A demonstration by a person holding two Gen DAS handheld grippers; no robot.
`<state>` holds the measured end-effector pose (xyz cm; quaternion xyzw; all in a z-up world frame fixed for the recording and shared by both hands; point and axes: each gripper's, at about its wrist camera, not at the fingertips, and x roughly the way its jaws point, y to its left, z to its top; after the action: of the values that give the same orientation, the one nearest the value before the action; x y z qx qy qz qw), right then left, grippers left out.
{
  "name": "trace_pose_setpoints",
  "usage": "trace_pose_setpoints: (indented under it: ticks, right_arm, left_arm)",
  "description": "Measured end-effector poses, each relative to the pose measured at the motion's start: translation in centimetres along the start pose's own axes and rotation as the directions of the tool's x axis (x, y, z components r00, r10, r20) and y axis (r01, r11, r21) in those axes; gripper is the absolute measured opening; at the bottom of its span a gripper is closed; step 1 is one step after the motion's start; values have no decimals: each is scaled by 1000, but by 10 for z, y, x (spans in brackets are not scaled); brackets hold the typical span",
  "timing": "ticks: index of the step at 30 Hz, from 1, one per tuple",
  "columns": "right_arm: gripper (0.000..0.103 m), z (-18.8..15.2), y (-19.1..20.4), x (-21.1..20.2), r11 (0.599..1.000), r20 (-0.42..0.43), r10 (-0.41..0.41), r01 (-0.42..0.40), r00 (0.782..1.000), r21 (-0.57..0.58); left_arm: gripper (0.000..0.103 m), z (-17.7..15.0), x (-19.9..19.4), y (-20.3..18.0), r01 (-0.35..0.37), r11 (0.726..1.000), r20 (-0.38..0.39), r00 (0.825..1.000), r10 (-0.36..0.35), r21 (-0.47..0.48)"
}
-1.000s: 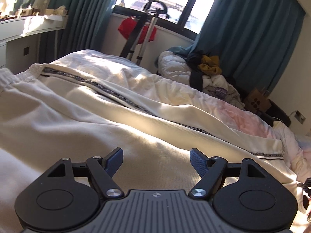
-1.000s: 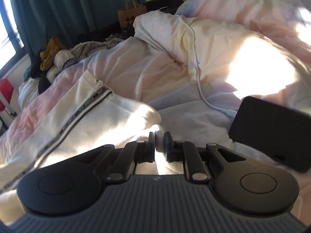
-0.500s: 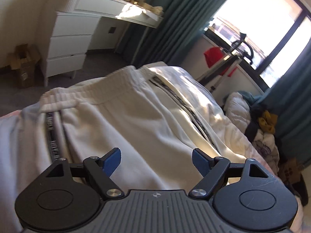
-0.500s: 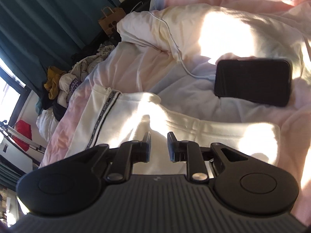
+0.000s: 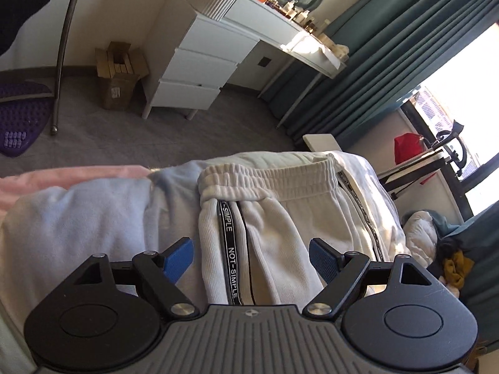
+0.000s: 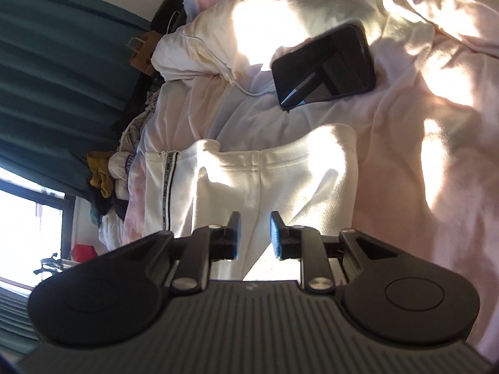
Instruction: Fold clothes
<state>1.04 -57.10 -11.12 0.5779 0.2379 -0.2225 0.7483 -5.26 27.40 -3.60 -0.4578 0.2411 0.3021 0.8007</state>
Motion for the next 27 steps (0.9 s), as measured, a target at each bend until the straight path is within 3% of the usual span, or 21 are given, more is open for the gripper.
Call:
trace_pose_setpoints:
  ticks: [1,3,6,12,14,18,23,27]
  right_arm:
    - [39,1,-4,0,1000,-3,4,-4,1000,28]
    - [63,2,-9,-1,998,4,6,-6,1000,64]
    - [71,3,-14,-2,995,35,-14,11,999,103]
    - [72,9,-37,-16,963,156,-140,98,978,250]
    - [72,10,-47,-14,947,146,-157,107,977,305]
    - [72,9,-58,-5,917,99,-221,173,970,359]
    - [72,10,-49,6,941,50,-219,198,974,275]
    - [72,8,-49,22,949,-1,-171,165,985,268]
  left_arm:
    - [83,0,3,4,12,1000,-21,1000,-13,-26]
    - [82,0,10,13,28,997,-57,998,-32,-74]
    - [81,3,18,23,27,992,-77,996,-36,-125]
    - [78,5,21,31,79,984,-71,993,-92,-159]
    - [69,4,23,29,111,981,-75,989,-124,-159]
    - [65,2,27,23,174,973,-79,979,-188,-153]
    - [64,-6,33,13,210,969,-63,974,-220,-131]
    - [53,-9,44,6,200,971,-73,975,-211,-135]
